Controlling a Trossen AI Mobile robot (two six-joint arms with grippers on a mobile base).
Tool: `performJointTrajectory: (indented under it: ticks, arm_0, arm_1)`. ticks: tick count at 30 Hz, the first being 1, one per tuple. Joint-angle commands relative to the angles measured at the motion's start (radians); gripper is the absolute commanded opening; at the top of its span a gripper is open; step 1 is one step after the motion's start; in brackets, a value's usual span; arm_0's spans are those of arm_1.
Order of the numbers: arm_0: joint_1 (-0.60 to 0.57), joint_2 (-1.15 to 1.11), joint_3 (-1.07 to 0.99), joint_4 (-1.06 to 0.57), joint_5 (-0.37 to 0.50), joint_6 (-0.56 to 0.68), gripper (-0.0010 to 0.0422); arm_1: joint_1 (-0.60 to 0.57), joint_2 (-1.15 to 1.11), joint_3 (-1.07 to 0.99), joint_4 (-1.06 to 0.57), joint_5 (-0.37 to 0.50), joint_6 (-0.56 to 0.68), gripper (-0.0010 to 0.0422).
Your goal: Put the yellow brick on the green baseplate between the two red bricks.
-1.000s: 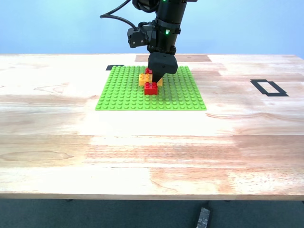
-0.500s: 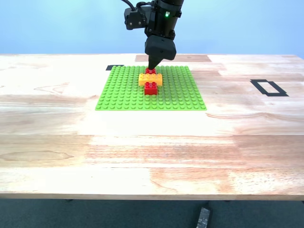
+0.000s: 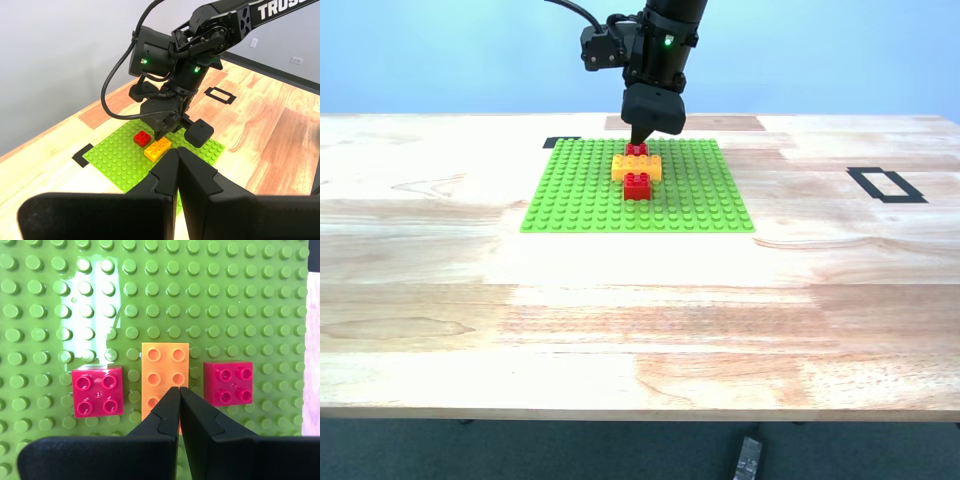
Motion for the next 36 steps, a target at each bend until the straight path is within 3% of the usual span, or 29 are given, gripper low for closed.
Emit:
performJointTrajectory:
  ticks: [1,36]
  arm_0:
    - [0.0,0.0,0.0,0.0,0.0,0.0,0.0]
    - [0.0,0.0,0.0,-0.005,0.0,0.0,0.0]
  arm_1:
    - [0.0,0.003,-0.001,0.001,-0.002,0.023,0.0008]
    - [-0.001,0.074,-0.065,0.072,-0.019,0.018,-0.0001]
